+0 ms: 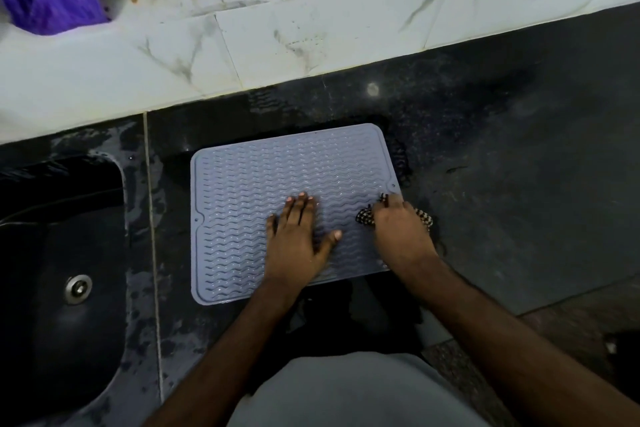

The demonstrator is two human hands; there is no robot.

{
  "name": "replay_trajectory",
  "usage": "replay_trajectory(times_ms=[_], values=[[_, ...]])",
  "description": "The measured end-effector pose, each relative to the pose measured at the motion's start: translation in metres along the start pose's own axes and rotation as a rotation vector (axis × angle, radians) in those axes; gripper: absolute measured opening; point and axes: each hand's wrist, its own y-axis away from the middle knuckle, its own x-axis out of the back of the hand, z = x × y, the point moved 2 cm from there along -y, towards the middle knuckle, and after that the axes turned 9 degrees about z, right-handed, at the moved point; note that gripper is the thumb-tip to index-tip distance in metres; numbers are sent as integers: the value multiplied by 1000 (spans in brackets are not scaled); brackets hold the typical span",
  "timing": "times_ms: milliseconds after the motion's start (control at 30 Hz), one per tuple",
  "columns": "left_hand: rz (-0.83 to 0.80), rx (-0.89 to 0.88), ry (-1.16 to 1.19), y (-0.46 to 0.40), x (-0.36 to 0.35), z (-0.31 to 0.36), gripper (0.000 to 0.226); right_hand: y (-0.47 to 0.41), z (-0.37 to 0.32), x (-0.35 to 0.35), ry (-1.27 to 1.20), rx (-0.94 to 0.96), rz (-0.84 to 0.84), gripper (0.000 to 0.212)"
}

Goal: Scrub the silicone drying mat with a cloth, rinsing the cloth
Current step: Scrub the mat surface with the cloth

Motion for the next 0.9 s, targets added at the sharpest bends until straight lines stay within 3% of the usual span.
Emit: replay_trajectory(times_ms=[167,533,733,900], values=[[177,96,76,25,25,-48,76,1,-40,2,-112,30,16,37],[251,304,4,76,59,-127,71,-8,-156,1,-215,285,0,36],[205,480,40,97,65,-155,45,-16,-194,1,-416,342,-76,28],[198,529,122,101,64,-164,42,-31,-214,6,-692,247,108,36]])
